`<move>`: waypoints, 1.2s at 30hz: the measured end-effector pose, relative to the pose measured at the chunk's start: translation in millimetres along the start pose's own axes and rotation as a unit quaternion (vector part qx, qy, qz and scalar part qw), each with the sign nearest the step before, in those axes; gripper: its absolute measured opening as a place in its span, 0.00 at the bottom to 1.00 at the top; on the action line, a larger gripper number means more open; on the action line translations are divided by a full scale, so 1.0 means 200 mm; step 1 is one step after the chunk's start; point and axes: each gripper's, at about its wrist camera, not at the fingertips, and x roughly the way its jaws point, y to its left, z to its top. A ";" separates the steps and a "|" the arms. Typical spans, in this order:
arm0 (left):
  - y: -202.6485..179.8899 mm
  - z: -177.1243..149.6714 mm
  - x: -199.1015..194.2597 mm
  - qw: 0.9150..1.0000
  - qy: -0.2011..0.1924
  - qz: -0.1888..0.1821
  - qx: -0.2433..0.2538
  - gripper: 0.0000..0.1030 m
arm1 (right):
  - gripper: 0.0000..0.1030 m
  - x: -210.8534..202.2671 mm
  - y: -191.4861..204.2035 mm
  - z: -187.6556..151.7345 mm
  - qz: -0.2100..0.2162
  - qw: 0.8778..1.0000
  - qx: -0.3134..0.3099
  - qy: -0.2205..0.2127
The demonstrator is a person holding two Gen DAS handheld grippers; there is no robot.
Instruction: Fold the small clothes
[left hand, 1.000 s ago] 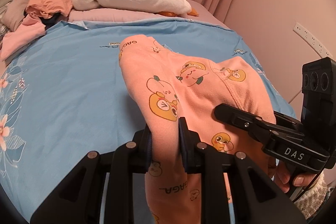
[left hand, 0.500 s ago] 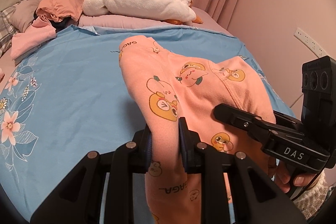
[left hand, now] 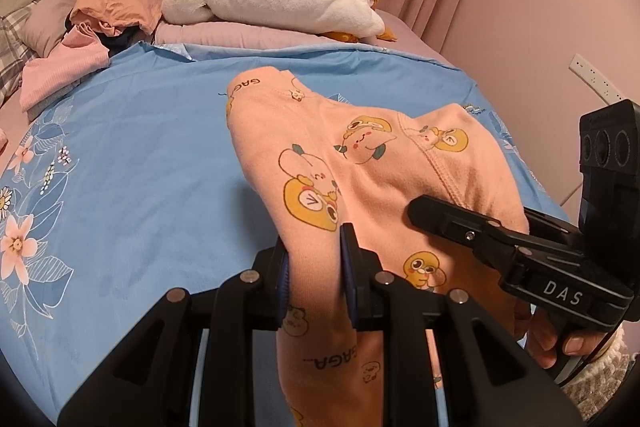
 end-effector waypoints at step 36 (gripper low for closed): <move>-0.02 0.00 0.07 1.000 0.012 0.001 0.005 0.21 | 0.29 0.03 -0.01 0.01 -0.002 1.000 0.006 0.006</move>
